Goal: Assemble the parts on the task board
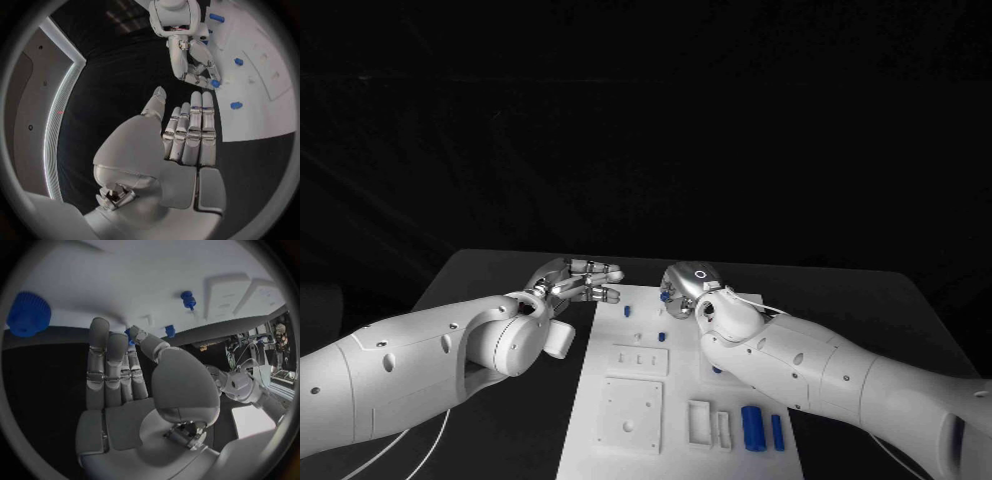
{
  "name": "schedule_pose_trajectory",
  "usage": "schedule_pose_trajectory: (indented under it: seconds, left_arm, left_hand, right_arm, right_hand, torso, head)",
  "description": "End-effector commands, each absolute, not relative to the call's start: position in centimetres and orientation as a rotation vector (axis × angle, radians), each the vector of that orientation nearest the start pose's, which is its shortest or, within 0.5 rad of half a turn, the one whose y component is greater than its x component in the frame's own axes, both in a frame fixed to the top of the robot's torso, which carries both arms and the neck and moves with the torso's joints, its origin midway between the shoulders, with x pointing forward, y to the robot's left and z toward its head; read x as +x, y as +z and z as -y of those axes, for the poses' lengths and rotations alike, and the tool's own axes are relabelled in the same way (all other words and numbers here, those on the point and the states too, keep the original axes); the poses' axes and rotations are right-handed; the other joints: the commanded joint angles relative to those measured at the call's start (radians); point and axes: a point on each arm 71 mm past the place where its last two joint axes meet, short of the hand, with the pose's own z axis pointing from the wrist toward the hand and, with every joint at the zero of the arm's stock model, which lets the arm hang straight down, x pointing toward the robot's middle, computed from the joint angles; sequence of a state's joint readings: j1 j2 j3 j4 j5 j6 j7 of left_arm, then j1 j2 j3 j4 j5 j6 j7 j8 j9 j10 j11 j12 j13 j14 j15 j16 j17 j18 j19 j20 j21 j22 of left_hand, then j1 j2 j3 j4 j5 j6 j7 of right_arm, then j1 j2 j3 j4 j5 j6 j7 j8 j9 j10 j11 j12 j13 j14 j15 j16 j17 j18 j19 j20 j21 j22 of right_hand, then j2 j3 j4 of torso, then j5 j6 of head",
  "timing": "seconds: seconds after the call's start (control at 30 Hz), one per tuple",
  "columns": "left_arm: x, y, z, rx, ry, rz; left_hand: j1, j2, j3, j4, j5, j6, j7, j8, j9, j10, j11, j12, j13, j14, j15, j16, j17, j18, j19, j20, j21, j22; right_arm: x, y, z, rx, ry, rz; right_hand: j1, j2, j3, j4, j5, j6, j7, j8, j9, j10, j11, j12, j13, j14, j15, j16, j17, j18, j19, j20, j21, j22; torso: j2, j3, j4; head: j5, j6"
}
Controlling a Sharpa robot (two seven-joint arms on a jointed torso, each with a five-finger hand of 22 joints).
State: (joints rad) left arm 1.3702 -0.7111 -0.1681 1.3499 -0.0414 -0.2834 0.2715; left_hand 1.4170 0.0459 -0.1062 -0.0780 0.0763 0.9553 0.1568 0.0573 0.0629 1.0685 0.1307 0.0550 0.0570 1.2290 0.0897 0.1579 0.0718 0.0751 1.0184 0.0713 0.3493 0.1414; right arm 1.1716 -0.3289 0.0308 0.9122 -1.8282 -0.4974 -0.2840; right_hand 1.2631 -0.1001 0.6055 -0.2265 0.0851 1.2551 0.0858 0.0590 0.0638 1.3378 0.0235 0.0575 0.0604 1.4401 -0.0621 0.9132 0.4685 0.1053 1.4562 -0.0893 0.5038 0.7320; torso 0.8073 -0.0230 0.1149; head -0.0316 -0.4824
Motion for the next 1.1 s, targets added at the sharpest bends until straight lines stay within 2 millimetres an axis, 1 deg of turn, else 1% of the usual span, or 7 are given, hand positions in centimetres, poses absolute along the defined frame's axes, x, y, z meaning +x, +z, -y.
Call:
schedule_pose_trajectory:
  seconds: [0.03, 0.17, 0.4, 0.57, 0.7, 0.93, 1.1]
  left_arm:
    - [53.39, -15.24, -19.01, -0.979, -1.447, -1.541]
    - [53.40, -15.25, -18.97, -0.978, -1.448, -1.544]
    - [53.44, -15.29, -18.83, -0.978, -1.451, -1.550]
    - [53.49, -15.30, -18.76, -0.978, -1.451, -1.552]
    - [53.48, -15.30, -18.68, -0.977, -1.452, -1.554]
    - [53.45, -15.29, -18.60, -0.977, -1.454, -1.555]
    - [53.42, -15.28, -18.64, -0.978, -1.452, -1.554]
  left_hand:
    - [-0.007, 0.002, 0.001, 0.003, -0.005, -0.005, -0.003, 0.004, 0.000, -0.007, 0.002, 0.005, 0.001, -0.005, 0.000, -0.005, -0.001, -0.004, -0.003, 0.002, 0.000, -0.001]
    - [-0.009, 0.004, 0.001, 0.002, -0.005, -0.007, -0.004, 0.004, 0.000, -0.009, 0.002, 0.005, 0.001, -0.005, 0.000, -0.005, -0.001, -0.004, -0.003, 0.002, 0.000, -0.004]
    - [-0.009, 0.004, 0.001, 0.002, -0.005, -0.008, -0.006, 0.004, 0.000, -0.011, 0.000, 0.005, 0.001, -0.006, -0.001, -0.006, -0.001, -0.005, -0.004, 0.002, 0.000, -0.005]
    - [-0.009, 0.004, 0.001, 0.001, -0.005, -0.009, -0.007, 0.003, 0.000, -0.012, -0.001, 0.006, 0.001, -0.007, -0.001, -0.006, -0.001, -0.005, -0.004, 0.002, 0.000, -0.006]
    - [-0.009, 0.004, 0.001, 0.001, -0.005, -0.009, -0.007, 0.003, 0.000, -0.012, -0.001, 0.006, 0.001, -0.007, -0.001, -0.006, -0.001, -0.005, -0.004, 0.002, 0.000, -0.006]
    - [-0.009, 0.004, 0.001, 0.001, -0.005, -0.010, -0.008, 0.003, 0.000, -0.014, -0.001, 0.005, 0.001, -0.007, -0.001, -0.006, -0.001, -0.006, -0.005, 0.002, 0.000, -0.006]
    - [-0.009, 0.003, 0.001, 0.001, -0.005, -0.012, -0.008, 0.003, 0.000, -0.015, -0.001, 0.005, 0.001, -0.007, -0.001, -0.006, -0.001, -0.006, -0.005, 0.001, 0.000, -0.007]
  right_arm:
    - [57.51, -19.47, 11.15, -0.193, 0.281, -1.378]
    - [57.53, -19.46, 11.24, -0.187, 0.272, -1.380]
    - [57.62, -19.52, 11.41, -0.179, 0.265, -1.401]
    - [57.69, -19.46, 11.43, -0.175, 0.264, -1.413]
    - [57.74, -19.42, 11.38, -0.174, 0.266, -1.418]
    - [57.81, -19.45, 11.23, -0.178, 0.267, -1.429]
    - [57.79, -19.54, 11.11, -0.188, 0.270, -1.444]
  right_hand:
    - [0.006, 0.005, 0.005, 0.000, 0.001, 0.011, -0.005, 0.005, 0.005, 0.005, 0.003, 0.001, 0.001, 0.000, -0.004, -0.004, 0.002, 0.014, 0.006, 0.001, -0.004, 0.001]
    - [0.006, 0.005, 0.005, 0.000, 0.001, 0.011, -0.005, 0.005, 0.005, 0.005, 0.003, 0.001, 0.001, 0.000, -0.004, -0.004, 0.002, 0.014, 0.006, 0.001, -0.004, 0.001]
    - [0.007, 0.003, 0.004, 0.003, 0.002, 0.010, -0.005, 0.004, 0.005, 0.004, 0.003, 0.001, 0.001, -0.001, -0.002, -0.004, 0.002, 0.014, 0.006, 0.002, -0.010, 0.008]
    - [0.007, 0.003, 0.002, 0.004, 0.003, 0.010, -0.005, 0.004, 0.005, 0.003, 0.003, 0.001, 0.001, 0.000, -0.003, -0.005, 0.002, 0.014, 0.007, 0.002, -0.012, 0.010]
    - [0.006, 0.003, -0.001, 0.005, 0.004, 0.009, -0.005, 0.004, 0.005, 0.002, 0.003, 0.001, 0.001, 0.000, -0.002, -0.006, 0.001, 0.014, 0.007, 0.003, -0.014, 0.012]
    - [0.007, 0.003, -0.007, 0.006, 0.006, 0.008, -0.004, 0.005, 0.005, 0.001, 0.004, 0.001, 0.001, 0.000, -0.002, -0.006, 0.001, 0.015, 0.008, 0.003, -0.019, 0.017]
    - [0.008, 0.004, -0.013, 0.006, 0.006, 0.007, -0.004, 0.005, 0.005, -0.001, 0.004, 0.001, 0.001, 0.000, -0.001, -0.007, 0.001, 0.014, 0.009, 0.004, -0.024, 0.021]
  torso:
    - [0.000, -0.0009, -0.0008]
    - [0.000, -0.0003, -0.0011]
    - [0.001, -0.0008, -0.0005]
    - [0.002, 0.0006, 0.0006]
    - [0.001, -0.0011, -0.0009]
    - [0.002, -0.0015, 0.0018]
    - [0.002, -0.0015, 0.0011]
  head:
    - [-0.002, 0.001]
    - [-0.004, 0.002]
    - [-0.004, 0.000]
    - [-0.002, -0.003]
    - [0.002, -0.005]
    - [0.002, -0.008]
    - [0.002, -0.010]
